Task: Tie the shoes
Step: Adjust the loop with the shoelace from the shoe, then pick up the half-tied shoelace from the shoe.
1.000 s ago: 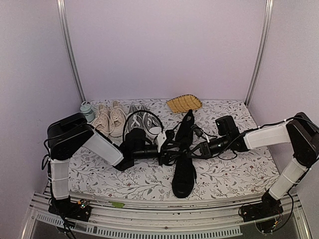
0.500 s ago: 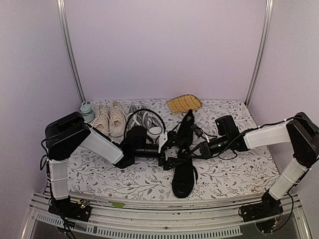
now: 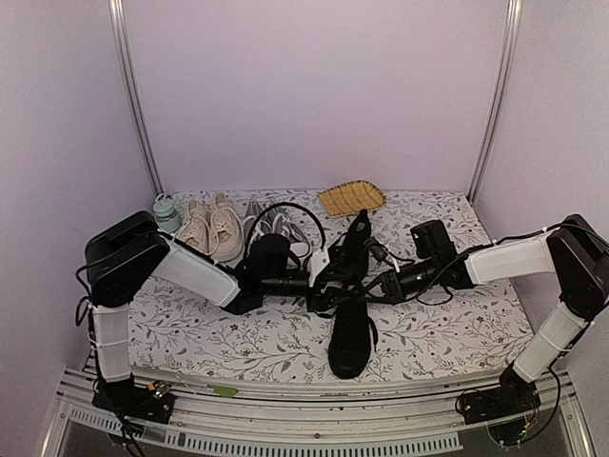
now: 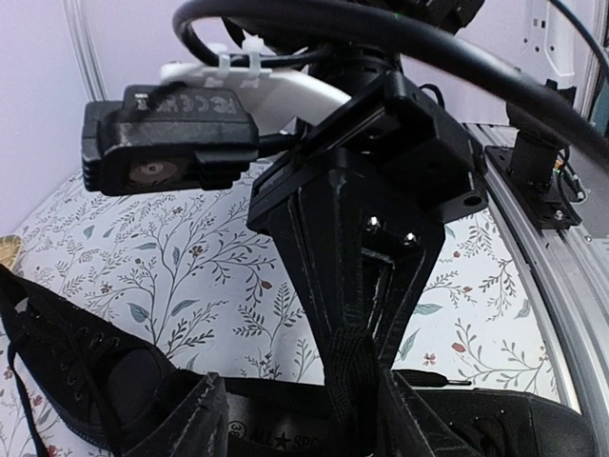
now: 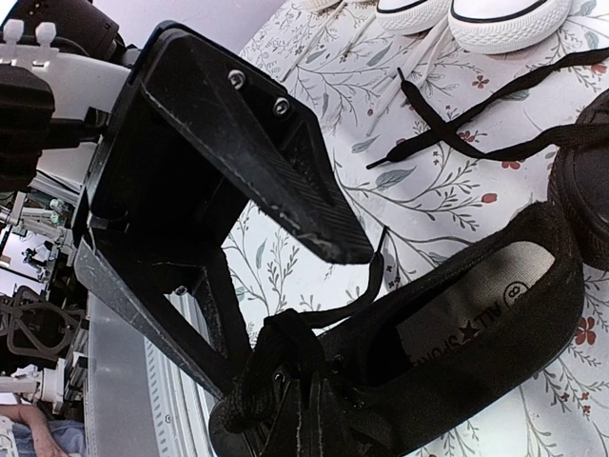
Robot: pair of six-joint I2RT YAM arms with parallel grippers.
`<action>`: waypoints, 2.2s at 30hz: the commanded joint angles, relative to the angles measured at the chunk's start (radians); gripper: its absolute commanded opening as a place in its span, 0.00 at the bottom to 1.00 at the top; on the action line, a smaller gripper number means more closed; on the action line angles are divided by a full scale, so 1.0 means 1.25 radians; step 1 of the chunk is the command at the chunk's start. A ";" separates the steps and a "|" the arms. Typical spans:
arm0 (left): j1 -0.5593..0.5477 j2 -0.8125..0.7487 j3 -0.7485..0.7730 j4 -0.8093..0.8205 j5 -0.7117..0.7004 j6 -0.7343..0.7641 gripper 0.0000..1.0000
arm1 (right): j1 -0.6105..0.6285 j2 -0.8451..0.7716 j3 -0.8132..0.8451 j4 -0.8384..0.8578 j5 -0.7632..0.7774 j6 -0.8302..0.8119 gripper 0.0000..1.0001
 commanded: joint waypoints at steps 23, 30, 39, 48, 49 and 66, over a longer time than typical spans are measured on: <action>-0.006 -0.016 -0.016 0.068 -0.005 -0.046 0.00 | -0.003 -0.008 0.019 -0.035 0.021 -0.021 0.00; 0.002 -0.037 -0.065 0.097 -0.070 -0.068 0.00 | -0.003 -0.036 0.007 -0.052 0.032 -0.027 0.00; 0.026 -0.038 -0.121 0.125 -0.174 -0.100 0.00 | -0.002 -0.034 0.006 -0.062 0.022 -0.034 0.00; 0.061 -0.133 -0.228 0.183 -0.173 -0.043 0.69 | -0.002 -0.006 0.018 -0.042 -0.005 -0.028 0.00; 0.068 -0.153 -0.242 0.184 -0.143 -0.024 0.71 | -0.003 -0.005 0.019 -0.045 -0.005 -0.032 0.00; -0.057 -0.121 -0.071 -0.205 -0.113 0.690 0.89 | -0.003 0.011 0.039 -0.046 -0.019 -0.063 0.00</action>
